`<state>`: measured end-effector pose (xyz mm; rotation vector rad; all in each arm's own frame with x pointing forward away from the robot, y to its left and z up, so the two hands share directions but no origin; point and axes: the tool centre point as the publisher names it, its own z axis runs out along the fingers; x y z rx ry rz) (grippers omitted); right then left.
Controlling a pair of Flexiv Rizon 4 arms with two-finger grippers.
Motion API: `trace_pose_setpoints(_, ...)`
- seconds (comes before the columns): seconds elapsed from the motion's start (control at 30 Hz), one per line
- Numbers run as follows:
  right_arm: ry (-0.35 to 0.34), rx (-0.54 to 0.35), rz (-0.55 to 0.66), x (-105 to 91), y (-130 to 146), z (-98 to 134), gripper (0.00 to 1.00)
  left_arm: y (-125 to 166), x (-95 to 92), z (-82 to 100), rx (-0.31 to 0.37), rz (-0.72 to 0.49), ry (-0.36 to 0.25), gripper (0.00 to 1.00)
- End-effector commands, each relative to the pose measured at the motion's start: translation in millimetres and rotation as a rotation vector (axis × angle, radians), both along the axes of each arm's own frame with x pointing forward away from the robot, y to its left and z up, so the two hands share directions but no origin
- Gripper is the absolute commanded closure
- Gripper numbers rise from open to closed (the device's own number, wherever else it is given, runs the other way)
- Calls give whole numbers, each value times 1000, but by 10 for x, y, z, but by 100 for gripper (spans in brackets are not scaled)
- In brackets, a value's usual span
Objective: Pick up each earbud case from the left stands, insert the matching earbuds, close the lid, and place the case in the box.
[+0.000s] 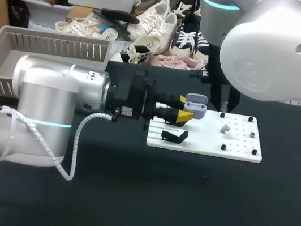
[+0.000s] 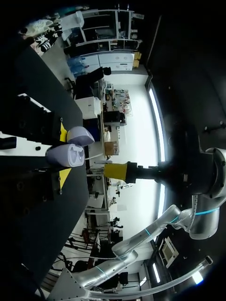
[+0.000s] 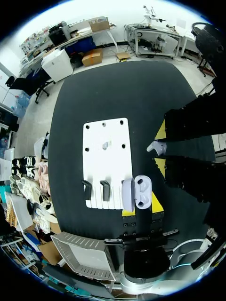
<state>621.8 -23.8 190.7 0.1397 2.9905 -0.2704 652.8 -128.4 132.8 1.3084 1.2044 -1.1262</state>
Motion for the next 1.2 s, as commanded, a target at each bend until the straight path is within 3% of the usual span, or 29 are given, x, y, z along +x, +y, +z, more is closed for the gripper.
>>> trace_pose_setpoints(0.03,-4,-1,-2,-15,-1,0,100,15,-39,-30,-6,12,-4,100)
trace_pose_setpoints(0.53,-4,-1,-2,-15,-1,0,100,19,-43,-56,-7,-5,-7,100)
trace_pose_setpoints(0.67,0,23,-20,-35,99,52,100,19,-43,-56,-7,-5,-7,100)
trace_pose_setpoints(0.77,32,7,-72,-24,143,75,100,19,-43,-56,-7,-5,-7,100)
trace_pose_setpoints(0.9,18,-15,-132,23,189,126,100,19,-43,-56,-7,-5,-7,100)
trace_pose_setpoints(1.2,17,-42,-123,34,453,148,100,19,-43,-56,-7,-5,-7,100)
